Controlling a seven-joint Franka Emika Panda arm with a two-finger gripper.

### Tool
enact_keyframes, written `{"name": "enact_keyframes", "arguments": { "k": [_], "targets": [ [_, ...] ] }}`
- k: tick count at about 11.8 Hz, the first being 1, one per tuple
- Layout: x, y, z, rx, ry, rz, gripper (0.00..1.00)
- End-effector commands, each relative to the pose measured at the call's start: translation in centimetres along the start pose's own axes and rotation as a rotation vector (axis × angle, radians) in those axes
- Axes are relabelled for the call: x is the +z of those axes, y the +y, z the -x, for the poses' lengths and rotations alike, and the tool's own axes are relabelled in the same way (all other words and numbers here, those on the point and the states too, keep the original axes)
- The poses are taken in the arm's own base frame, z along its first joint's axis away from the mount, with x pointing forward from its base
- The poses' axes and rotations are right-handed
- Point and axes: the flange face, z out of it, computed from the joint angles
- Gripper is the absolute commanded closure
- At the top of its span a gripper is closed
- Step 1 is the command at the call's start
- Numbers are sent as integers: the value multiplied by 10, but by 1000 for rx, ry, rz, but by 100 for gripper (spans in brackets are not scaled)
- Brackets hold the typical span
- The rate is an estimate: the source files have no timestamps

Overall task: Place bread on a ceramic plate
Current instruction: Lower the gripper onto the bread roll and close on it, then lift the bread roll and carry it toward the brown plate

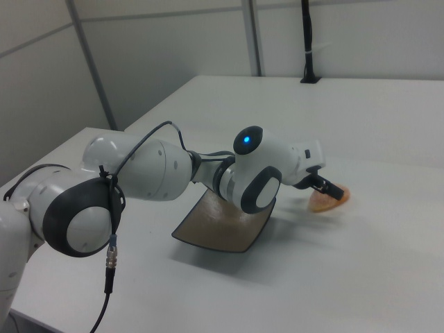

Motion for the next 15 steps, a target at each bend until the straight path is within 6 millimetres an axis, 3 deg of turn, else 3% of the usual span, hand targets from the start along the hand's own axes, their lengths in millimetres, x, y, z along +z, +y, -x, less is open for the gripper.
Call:
{"name": "enact_keyframes", "arguments": {
  "k": [1, 5, 7, 9, 11, 15],
  "targets": [
    [10, -4, 4, 7, 34, 0, 0],
    [11, -5, 5, -11, 33, 0, 60],
    [11, -5, 5, -25, 31, 3, 74],
    [10, -5, 4, -25, 34, 3, 74],
    [-7, 0, -11, -15, 52, 3, 74],
    [-85, 28, -57, -19, -31, -2, 74]
  ]
}}
